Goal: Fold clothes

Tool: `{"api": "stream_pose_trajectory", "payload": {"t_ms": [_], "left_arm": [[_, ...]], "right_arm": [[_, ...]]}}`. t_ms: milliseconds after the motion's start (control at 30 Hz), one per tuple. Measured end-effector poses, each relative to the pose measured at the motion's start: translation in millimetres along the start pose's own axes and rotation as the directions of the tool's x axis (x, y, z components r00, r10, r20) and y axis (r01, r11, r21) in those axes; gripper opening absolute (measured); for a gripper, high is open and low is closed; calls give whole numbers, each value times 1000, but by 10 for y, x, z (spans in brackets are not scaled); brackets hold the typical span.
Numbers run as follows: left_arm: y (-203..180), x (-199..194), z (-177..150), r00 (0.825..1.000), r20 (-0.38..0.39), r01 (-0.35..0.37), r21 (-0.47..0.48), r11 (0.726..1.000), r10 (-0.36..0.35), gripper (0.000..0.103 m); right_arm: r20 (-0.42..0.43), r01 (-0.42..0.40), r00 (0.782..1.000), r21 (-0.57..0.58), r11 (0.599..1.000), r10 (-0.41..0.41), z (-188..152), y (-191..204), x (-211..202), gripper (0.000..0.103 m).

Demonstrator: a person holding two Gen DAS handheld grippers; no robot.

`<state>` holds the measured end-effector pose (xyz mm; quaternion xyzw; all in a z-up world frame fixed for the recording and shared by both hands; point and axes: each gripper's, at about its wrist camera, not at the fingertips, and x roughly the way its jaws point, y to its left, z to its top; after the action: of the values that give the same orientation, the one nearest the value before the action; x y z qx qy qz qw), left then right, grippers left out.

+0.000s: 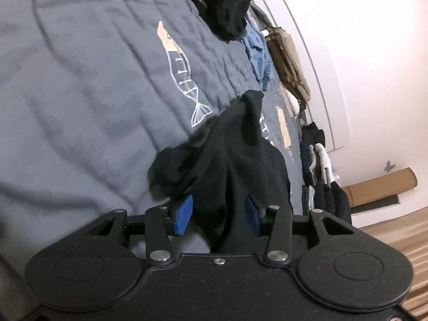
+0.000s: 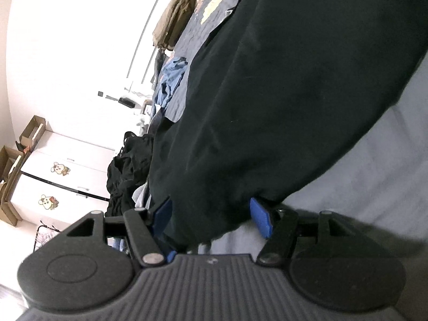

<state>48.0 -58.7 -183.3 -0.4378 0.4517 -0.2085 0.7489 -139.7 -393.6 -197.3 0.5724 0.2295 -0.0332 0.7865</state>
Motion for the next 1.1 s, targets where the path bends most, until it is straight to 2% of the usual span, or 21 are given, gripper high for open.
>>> {"api": "stream_pose_trajectory", "payload": {"t_ms": [100,200,267,333,400,467,500,533,600,667,733,800,833,867,900,933,967,1000,1100], "left_arm": [[58,0,8,999,1,-34,-32,999,34,43],[85,9,114,997,51,-48,-43,998,51,40],[81,6,201,997,72,-28,-66,997,33,27],[-5,4,227,995,88,-41,6,999,40,17],[-72,-8,234,994,93,-57,80,995,49,14],[-141,-28,253,994,91,-71,165,984,56,12],[-179,-44,263,994,89,-77,207,975,60,12],[-215,-69,266,994,87,-82,241,967,62,11],[-277,-126,276,994,82,-88,298,951,66,11],[-270,-170,313,996,58,-77,297,952,62,11],[-231,-192,328,997,12,-75,267,961,74,14],[-203,-222,287,997,-8,-73,250,966,78,25],[-192,-239,253,997,-11,-73,243,967,78,30],[-180,-256,219,997,-15,-72,237,969,77,30],[-178,-269,182,997,-18,-69,232,970,75,32],[-189,-266,140,998,-21,-60,229,971,67,38],[-195,-246,104,998,-25,-50,227,973,57,47],[-200,-226,69,998,-29,-39,224,974,47,50],[-155,-120,39,999,-36,-19,164,986,26,51]], "right_arm": [[1,-2,1000,7,1000,2,1,21,8,66],[2,-10,1000,24,1000,10,17,-11,47,66],[13,-19,1000,44,999,18,36,-47,35,66],[30,-31,999,61,998,29,62,-70,24,66],[57,-41,998,78,996,37,95,-98,5,63],[93,-49,995,95,994,41,135,-132,-20,53],[115,-43,993,99,994,32,176,-150,-35,38],[138,-37,990,102,994,23,219,-169,-49,16],[179,-10,984,107,994,-9,307,-211,-91,1],[204,-3,979,139,990,-26,392,-261,-144,1],[182,-2,983,177,984,-30,439,-270,-168,5],[147,-6,989,158,987,-17,415,-205,-173,11],[130,-9,991,148,989,-11,403,-173,-176,18],[119,-1,993,135,991,-16,376,-139,-183,25],[104,9,994,126,992,-22,339,-96,-190,45],[93,-1,996,122,992,-11,289,-77,-198,56],[82,-11,997,120,993,1,239,-59,-207,57],[71,-22,997,117,993,13,188,-41,-215,60],[29,-13,1000,117,993,9,70,-37,-153,65]]}}
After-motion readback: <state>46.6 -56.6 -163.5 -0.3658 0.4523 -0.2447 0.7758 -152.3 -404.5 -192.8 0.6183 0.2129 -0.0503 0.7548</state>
